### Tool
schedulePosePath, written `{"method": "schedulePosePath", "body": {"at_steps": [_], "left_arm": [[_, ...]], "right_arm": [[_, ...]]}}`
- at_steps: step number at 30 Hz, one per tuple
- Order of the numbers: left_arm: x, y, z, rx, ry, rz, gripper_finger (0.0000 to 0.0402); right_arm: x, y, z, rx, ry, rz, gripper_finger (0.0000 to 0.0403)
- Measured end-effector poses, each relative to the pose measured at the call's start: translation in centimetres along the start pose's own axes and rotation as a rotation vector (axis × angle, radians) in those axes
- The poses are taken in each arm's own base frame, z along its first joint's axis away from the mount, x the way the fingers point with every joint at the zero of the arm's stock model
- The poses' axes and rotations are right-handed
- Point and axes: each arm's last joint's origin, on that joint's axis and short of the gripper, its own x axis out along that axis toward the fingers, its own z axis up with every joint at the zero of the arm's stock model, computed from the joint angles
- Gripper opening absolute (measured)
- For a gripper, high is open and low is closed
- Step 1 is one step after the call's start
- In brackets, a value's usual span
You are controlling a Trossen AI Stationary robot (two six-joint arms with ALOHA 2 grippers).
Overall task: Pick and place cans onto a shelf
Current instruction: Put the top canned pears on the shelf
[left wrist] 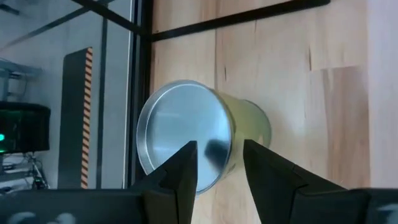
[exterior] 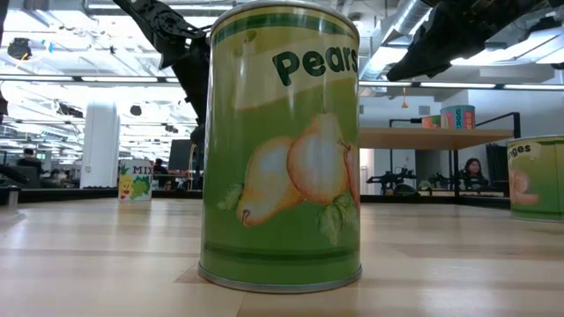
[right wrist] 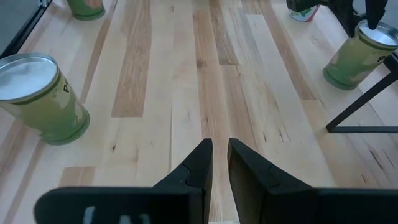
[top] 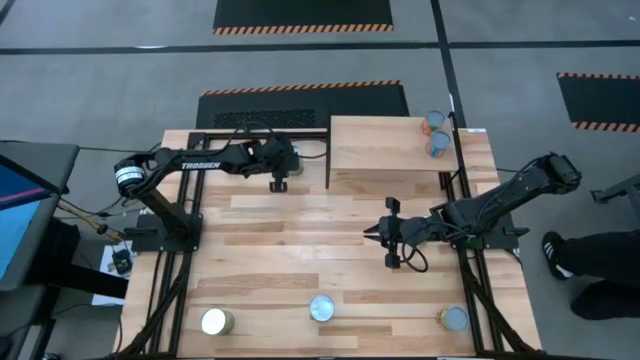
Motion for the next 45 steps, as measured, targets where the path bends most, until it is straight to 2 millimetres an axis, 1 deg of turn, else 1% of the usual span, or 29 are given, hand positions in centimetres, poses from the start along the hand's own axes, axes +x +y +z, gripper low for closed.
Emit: {"method": "schedulePosePath", "body": {"at_steps": [6,15,21,26,30,36,40,45], "left_arm": [[0.0,-0.1,0.0,0.019,0.0,-0.016,0.0083],[-0.1,0.0,-0.3,0.044,0.022,-0.022,0.0009],[-0.2,-0.1,-0.3,0.074,0.034,-0.03,0.0004],[-1.1,-0.8,0.3,0.09,0.088,-0.065,0.0001],[-2.4,-2.2,1.3,0.09,0.083,-0.11,0.0001],[-4.6,-5.6,2.4,0.137,0.07,-0.178,0.0001],[-5.9,-7.9,3.5,0.151,-0.006,-0.252,0.0001],[-7.2,-10.2,5.1,0.113,-0.13,-0.34,0.0001]], "right_arm": [[0.0,0.0,0.0,0.0,-0.001,0.0,0.0075],[0.0,0.0,0.1,0.002,-0.006,0.001,0.0075],[0.0,0.0,0.1,0.002,-0.006,0.001,0.0075],[0.0,0.0,0.1,0.0,-0.006,0.001,0.0075],[0.0,0.0,0.1,-0.001,-0.005,0.001,0.0075],[0.0,0.0,0.0,-0.002,-0.001,0.0,0.0075],[0.0,0.0,0.0,-0.015,-0.002,0.001,0.0075],[0.0,0.0,0.2,-0.02,-0.016,0.003,0.0075]]}}
